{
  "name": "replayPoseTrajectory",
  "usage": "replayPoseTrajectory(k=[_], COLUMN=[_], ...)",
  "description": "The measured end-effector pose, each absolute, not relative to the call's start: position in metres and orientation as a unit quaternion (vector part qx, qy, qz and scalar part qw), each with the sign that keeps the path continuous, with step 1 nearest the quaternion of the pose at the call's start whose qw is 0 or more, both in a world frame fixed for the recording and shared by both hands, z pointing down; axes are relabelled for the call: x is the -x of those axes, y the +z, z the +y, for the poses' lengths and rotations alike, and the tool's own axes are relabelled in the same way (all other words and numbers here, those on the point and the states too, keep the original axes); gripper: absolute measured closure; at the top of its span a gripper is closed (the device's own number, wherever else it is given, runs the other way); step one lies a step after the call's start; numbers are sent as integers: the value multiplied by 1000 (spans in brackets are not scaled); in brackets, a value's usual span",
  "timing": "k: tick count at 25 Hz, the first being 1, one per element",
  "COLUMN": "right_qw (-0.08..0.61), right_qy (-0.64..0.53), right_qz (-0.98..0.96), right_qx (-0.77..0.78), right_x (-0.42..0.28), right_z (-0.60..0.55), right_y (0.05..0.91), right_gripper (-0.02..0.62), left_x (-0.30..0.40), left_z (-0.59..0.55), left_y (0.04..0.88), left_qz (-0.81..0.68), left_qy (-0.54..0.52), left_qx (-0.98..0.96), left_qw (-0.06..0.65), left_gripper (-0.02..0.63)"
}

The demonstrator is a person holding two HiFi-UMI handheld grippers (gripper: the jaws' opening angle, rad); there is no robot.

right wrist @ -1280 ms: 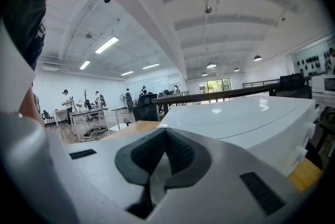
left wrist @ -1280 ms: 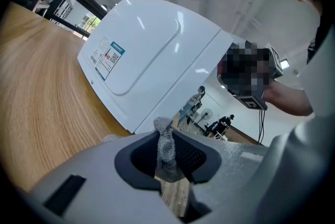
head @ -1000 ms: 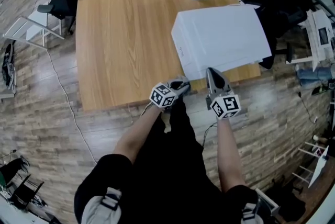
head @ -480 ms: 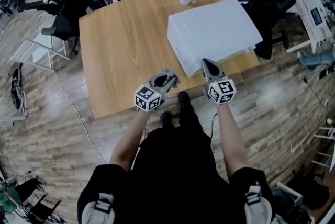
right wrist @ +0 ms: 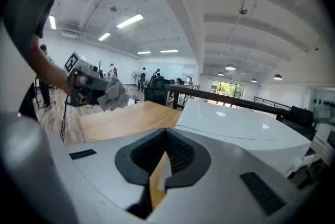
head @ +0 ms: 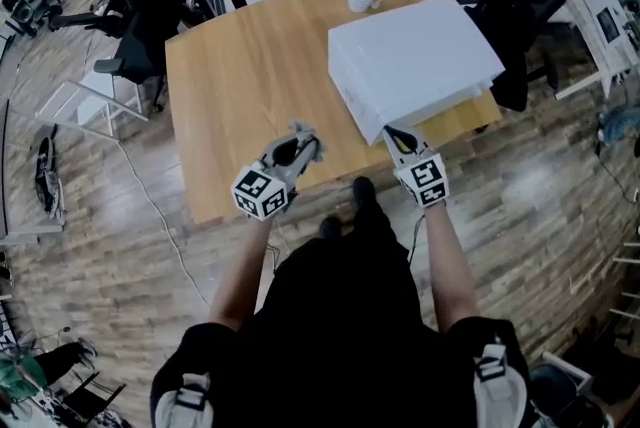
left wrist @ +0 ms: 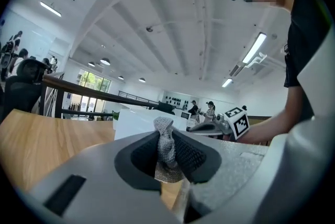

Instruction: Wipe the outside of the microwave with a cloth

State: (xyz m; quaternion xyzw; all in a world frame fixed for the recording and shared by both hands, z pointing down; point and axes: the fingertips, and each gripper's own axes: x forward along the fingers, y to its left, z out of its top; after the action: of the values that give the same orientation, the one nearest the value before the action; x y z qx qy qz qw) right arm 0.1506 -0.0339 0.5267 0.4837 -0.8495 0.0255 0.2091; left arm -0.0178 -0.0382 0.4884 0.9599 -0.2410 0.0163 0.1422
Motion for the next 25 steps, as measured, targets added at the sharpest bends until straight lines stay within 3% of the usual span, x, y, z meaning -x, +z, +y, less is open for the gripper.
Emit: replayPoseTrajectory(k=[3,9,25], right_qw=[230,185,173], right_qy=[30,56,61], right_qz=[-854,-853,-854], right_qx=[-466,-485,-488], right_x=[-139,-141,-143], right_z=[-16,-1,17], right_y=[534,528,525], right_gripper=[598,598,598], left_x=[22,9,-5], left_z=[-41,-30,-13], left_y=[472,459,469], left_qz=[-243,-225,-214], left_qy=[0,17,30], left_qx=[-961,-970,-971], left_qw=[131,92,105], left_gripper=[546,546,546])
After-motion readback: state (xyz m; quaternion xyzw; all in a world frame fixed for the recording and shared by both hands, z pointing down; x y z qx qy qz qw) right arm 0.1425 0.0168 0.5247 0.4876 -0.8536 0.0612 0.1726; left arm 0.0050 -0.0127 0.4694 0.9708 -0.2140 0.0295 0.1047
